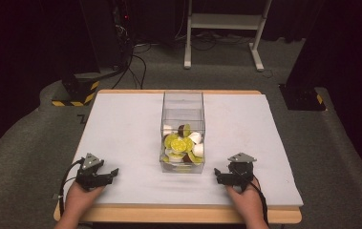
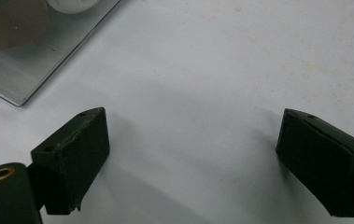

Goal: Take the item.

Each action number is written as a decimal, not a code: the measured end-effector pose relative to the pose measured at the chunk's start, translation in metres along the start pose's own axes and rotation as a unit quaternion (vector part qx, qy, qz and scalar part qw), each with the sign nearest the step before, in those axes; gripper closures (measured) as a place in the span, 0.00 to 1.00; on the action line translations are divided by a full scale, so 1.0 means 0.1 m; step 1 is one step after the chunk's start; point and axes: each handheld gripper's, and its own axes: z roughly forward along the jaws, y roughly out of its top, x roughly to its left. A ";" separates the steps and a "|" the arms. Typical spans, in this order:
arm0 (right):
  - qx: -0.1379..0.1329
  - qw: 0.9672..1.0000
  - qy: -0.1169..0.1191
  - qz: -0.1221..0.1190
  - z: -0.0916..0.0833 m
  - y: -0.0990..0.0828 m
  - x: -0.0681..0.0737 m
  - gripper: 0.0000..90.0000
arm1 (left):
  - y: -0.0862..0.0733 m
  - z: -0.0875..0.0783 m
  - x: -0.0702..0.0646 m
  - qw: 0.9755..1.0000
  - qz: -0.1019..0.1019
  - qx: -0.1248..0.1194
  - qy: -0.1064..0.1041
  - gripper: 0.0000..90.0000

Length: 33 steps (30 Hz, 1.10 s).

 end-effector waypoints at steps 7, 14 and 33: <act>0.000 1.000 0.000 0.000 0.00 0.00 0.00 0.11 | 0.00 0.00 0.00 1.000 0.000 0.001 0.000 0.30; 0.001 1.000 0.000 0.001 0.00 0.00 0.00 0.11 | 0.00 0.01 -0.02 1.000 0.000 -0.002 0.005 0.30; 0.000 1.000 -0.001 0.001 0.00 0.00 0.00 0.11 | 0.02 -0.02 -0.02 1.000 0.013 0.006 0.003 0.30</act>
